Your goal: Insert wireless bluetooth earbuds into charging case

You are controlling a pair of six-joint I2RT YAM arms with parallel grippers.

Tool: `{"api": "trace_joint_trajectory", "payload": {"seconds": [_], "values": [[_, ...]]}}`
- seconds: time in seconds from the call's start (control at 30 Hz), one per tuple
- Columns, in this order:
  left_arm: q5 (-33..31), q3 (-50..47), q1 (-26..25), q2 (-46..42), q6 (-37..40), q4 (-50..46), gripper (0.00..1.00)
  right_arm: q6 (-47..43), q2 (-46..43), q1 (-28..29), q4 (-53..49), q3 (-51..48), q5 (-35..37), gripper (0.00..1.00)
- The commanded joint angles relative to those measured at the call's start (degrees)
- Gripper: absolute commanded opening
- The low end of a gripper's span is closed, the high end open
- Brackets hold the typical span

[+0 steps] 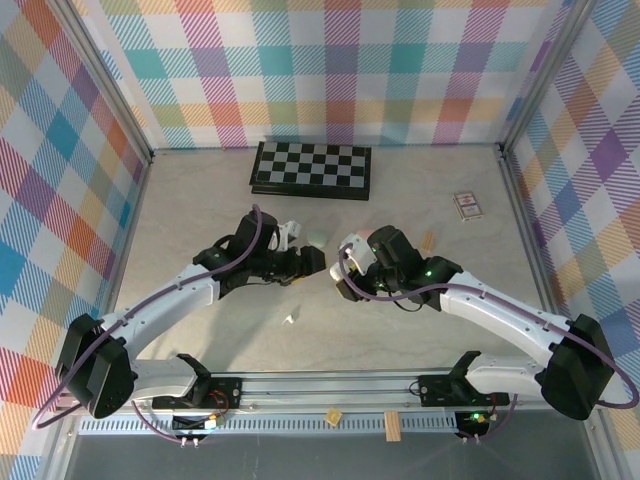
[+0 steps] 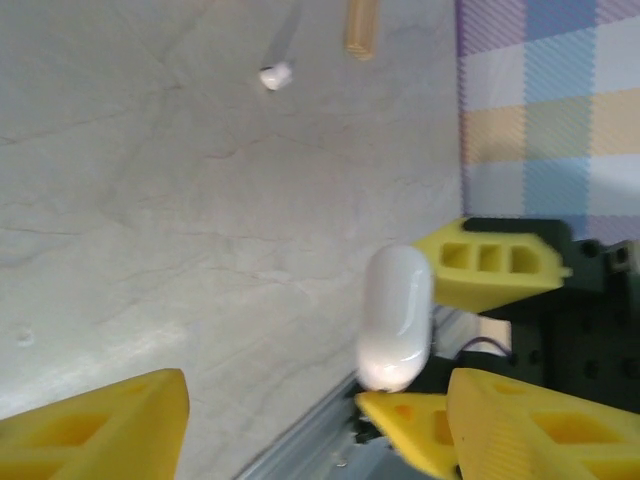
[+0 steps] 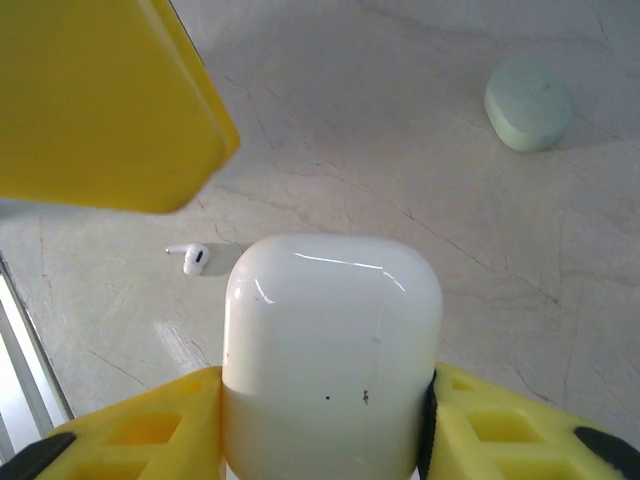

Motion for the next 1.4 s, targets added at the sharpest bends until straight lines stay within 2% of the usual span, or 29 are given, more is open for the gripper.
{"api": "trace_joint_trajectory", "payload": {"seconds": [0.0, 0.3, 0.5, 0.6, 0.7, 0.77, 0.93, 1.07, 1.27, 1.37], "values": [[4.74, -0.68, -0.98, 0.69, -5.99, 7.33, 0.62, -1.77, -0.81, 0.39, 2.59, 0.86, -2.43, 0.43], [6.49, -0.82, -3.48, 4.3, -7.56, 11.29, 0.4, -1.63, -1.12, 0.47, 4.09, 0.42, -2.75, 0.43], [6.75, -0.81, -3.94, 4.5, -6.78, 11.93, 0.13, -1.74, -1.99, 0.43, 4.08, 0.1, -2.14, 0.43], [5.62, -1.15, -3.83, 3.64, -4.13, 12.73, 0.07, -1.29, -3.45, 0.39, 4.53, -0.39, -2.58, 0.5], [4.07, -2.54, -3.85, 1.16, 0.91, 16.21, 0.06, 0.3, -7.34, 0.18, 6.15, -1.6, -5.64, 0.66], [2.68, -4.04, -3.83, -1.69, 5.31, 19.3, 0.06, 3.08, -11.27, -1.37, 8.98, -3.06, -10.47, 0.73], [3.46, -9.68, -3.85, -7.79, 11.86, 32.77, 0.03, 15.2, -18.17, -8.36, 16.7, -5.48, -24.4, 0.75], [5.61, -14.26, -3.85, -9.96, 10.17, 49.12, 0.02, 30.76, -20.3, -12.79, 30.95, -8.26, -33.43, 0.76], [8.3, -16.67, -3.94, -9.57, 4.61, 66.97, 0.03, 43.29, -19.65, -14.11, 46.79, -11.7, -34.69, 0.76], [9.32, -16.37, -4.15, -9.7, 3.8, 69.6, 0.04, 46.42, -18.01, -14.2, 51.37, -12.35, -35.68, 0.74]]}}
